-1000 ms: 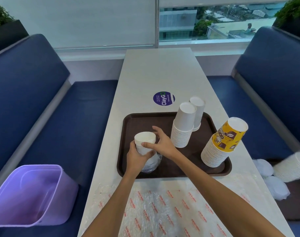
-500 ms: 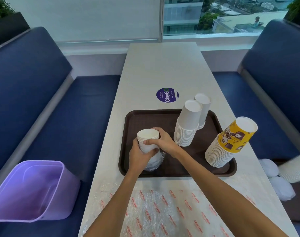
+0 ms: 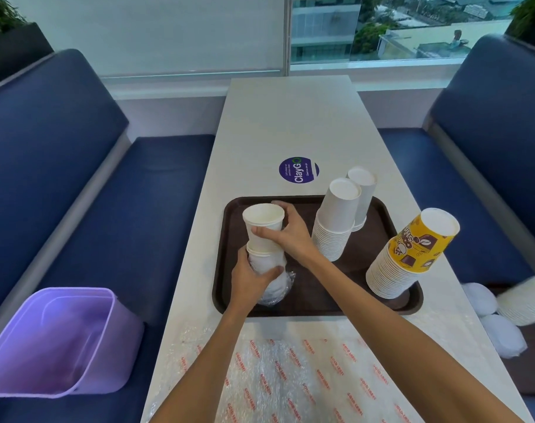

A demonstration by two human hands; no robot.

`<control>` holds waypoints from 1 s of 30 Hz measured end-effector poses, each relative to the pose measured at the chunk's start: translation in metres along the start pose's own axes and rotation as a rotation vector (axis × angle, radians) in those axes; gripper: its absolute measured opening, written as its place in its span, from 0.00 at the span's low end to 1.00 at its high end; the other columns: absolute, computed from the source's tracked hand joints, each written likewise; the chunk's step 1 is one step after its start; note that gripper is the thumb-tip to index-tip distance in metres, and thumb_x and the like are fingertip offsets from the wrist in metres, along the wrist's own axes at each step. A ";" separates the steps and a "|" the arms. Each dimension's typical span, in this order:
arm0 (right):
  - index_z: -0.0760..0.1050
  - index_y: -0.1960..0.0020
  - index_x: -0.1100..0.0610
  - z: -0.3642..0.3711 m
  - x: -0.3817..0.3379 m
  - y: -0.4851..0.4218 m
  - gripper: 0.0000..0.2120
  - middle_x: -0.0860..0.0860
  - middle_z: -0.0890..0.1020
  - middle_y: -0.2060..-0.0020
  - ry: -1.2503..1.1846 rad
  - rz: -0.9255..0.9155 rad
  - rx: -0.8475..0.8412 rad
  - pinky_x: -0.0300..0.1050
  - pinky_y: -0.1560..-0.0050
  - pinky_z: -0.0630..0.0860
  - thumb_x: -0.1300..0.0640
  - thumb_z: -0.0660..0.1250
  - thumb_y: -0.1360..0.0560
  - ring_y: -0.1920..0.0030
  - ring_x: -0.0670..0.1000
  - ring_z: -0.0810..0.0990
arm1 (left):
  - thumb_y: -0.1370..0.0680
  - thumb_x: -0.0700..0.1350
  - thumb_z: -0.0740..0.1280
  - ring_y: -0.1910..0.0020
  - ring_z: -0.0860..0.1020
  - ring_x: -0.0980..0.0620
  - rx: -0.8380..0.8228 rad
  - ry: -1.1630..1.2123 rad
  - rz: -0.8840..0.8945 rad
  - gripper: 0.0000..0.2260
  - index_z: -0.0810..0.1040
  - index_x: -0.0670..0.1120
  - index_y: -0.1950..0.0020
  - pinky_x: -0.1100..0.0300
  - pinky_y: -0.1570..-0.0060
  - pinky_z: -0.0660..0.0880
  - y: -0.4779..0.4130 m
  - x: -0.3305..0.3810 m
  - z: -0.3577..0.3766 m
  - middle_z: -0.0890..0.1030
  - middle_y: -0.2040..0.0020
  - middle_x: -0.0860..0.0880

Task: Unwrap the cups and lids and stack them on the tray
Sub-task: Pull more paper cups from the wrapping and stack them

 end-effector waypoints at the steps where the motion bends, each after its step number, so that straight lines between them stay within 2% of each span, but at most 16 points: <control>1: 0.65 0.32 0.54 -0.002 -0.008 -0.001 0.35 0.48 0.73 0.41 0.024 -0.024 0.002 0.34 0.46 0.71 0.55 0.78 0.34 0.43 0.46 0.73 | 0.31 0.50 0.76 0.34 0.71 0.46 -0.004 -0.003 -0.005 0.37 0.62 0.46 0.28 0.54 0.34 0.67 0.000 0.000 0.000 0.71 0.32 0.46; 4: 0.62 0.30 0.52 -0.007 -0.030 -0.003 0.38 0.48 0.73 0.39 0.173 -0.101 -0.043 0.37 0.44 0.69 0.53 0.78 0.34 0.42 0.46 0.72 | 0.31 0.50 0.76 0.33 0.70 0.45 0.001 -0.025 -0.026 0.37 0.62 0.46 0.28 0.53 0.33 0.66 -0.001 -0.003 -0.002 0.70 0.31 0.46; 8: 0.65 0.32 0.51 -0.019 -0.045 -0.001 0.36 0.50 0.73 0.35 0.539 -0.159 -0.147 0.46 0.39 0.70 0.47 0.77 0.35 0.38 0.50 0.72 | 0.32 0.48 0.77 0.34 0.71 0.45 0.006 -0.006 0.000 0.37 0.62 0.45 0.28 0.54 0.34 0.67 -0.002 -0.003 -0.004 0.71 0.32 0.45; 13: 0.64 0.32 0.54 -0.026 -0.052 0.006 0.38 0.53 0.74 0.40 0.922 -0.152 -0.288 0.46 0.44 0.71 0.45 0.77 0.36 0.41 0.54 0.72 | 0.32 0.47 0.77 0.34 0.71 0.45 -0.006 0.007 0.000 0.38 0.62 0.44 0.28 0.53 0.34 0.68 -0.001 -0.002 -0.003 0.71 0.32 0.45; 18: 0.67 0.37 0.59 -0.014 -0.069 0.015 0.34 0.55 0.73 0.42 1.317 -0.310 -0.276 0.45 0.50 0.67 0.47 0.76 0.36 0.42 0.54 0.72 | 0.33 0.48 0.78 0.36 0.72 0.45 0.015 -0.022 0.005 0.38 0.63 0.43 0.29 0.57 0.38 0.69 0.001 0.000 -0.005 0.73 0.33 0.45; 22: 0.67 0.34 0.57 -0.006 -0.069 0.019 0.34 0.55 0.73 0.40 1.573 -0.403 -0.291 0.48 0.40 0.67 0.44 0.74 0.34 0.39 0.55 0.72 | 0.33 0.48 0.78 0.36 0.72 0.45 0.028 -0.036 0.005 0.38 0.64 0.43 0.29 0.55 0.38 0.70 0.004 0.000 -0.006 0.73 0.34 0.44; 24: 0.68 0.34 0.56 -0.009 -0.072 0.021 0.34 0.55 0.73 0.40 1.580 -0.431 -0.253 0.49 0.38 0.65 0.41 0.73 0.34 0.39 0.55 0.72 | 0.33 0.48 0.78 0.36 0.72 0.45 0.034 -0.041 0.007 0.38 0.63 0.43 0.29 0.55 0.38 0.69 0.005 0.001 -0.006 0.73 0.34 0.44; 26: 0.68 0.34 0.55 -0.019 -0.081 0.023 0.34 0.55 0.74 0.41 1.464 -0.462 -0.153 0.49 0.39 0.63 0.39 0.71 0.34 0.41 0.56 0.72 | 0.33 0.47 0.78 0.36 0.72 0.45 0.031 -0.036 0.007 0.38 0.63 0.43 0.29 0.55 0.37 0.69 0.005 0.002 -0.005 0.73 0.34 0.44; 28: 0.69 0.35 0.55 -0.035 -0.098 0.026 0.33 0.53 0.76 0.43 1.238 -0.499 0.026 0.48 0.40 0.61 0.40 0.71 0.35 0.42 0.56 0.73 | 0.33 0.46 0.78 0.36 0.72 0.45 0.028 -0.037 0.004 0.38 0.63 0.42 0.30 0.56 0.38 0.69 0.005 0.001 -0.005 0.73 0.34 0.44; 30: 0.72 0.37 0.55 -0.061 -0.114 0.029 0.32 0.53 0.79 0.47 0.941 -0.519 0.275 0.49 0.43 0.65 0.43 0.72 0.36 0.45 0.57 0.76 | 0.33 0.46 0.78 0.36 0.71 0.45 0.027 -0.040 0.006 0.38 0.63 0.42 0.30 0.56 0.38 0.69 0.004 0.001 -0.005 0.72 0.33 0.44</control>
Point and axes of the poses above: each hand's wrist, its own y-axis away from the middle knuckle, its own z-axis out of the palm, x = y × z, the point moved 6 cm from there along -y, towards the middle knuckle
